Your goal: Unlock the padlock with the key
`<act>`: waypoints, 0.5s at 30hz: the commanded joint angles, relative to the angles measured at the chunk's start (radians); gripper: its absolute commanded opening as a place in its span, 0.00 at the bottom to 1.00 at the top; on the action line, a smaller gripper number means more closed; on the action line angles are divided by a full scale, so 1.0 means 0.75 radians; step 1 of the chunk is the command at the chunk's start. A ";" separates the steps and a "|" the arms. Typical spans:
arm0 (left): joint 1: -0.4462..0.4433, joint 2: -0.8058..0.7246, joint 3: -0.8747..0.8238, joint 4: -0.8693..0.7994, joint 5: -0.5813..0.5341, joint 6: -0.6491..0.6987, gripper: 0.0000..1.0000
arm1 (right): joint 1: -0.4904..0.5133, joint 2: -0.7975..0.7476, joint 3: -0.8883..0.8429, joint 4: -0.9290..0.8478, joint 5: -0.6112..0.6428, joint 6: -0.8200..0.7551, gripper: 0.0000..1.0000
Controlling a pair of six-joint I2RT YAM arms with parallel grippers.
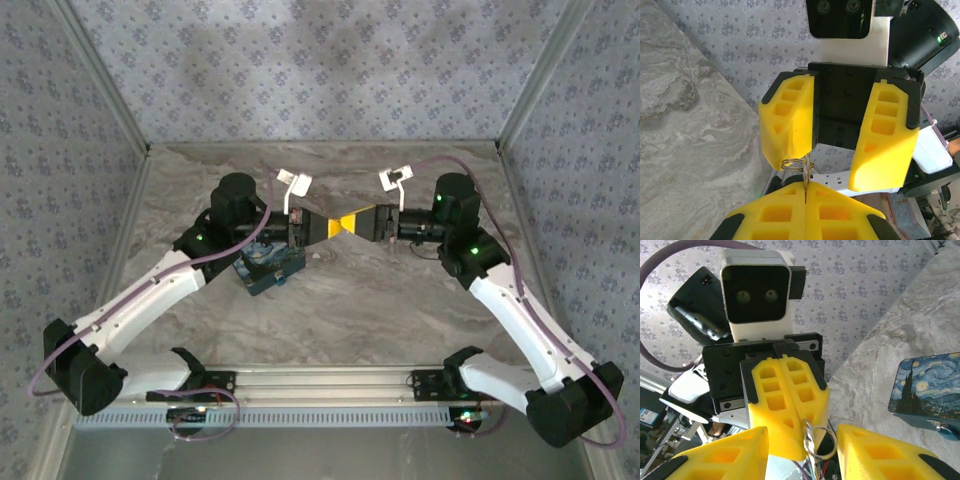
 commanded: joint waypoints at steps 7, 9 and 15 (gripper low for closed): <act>-0.006 0.006 0.060 -0.012 0.076 0.026 0.00 | 0.017 0.044 0.090 -0.001 -0.087 -0.042 0.20; -0.007 0.005 0.061 -0.020 0.076 0.035 0.00 | 0.015 0.048 0.096 -0.016 -0.100 -0.056 0.14; 0.001 0.019 0.077 -0.032 0.084 0.048 0.00 | 0.014 0.061 0.142 -0.158 -0.089 -0.181 0.00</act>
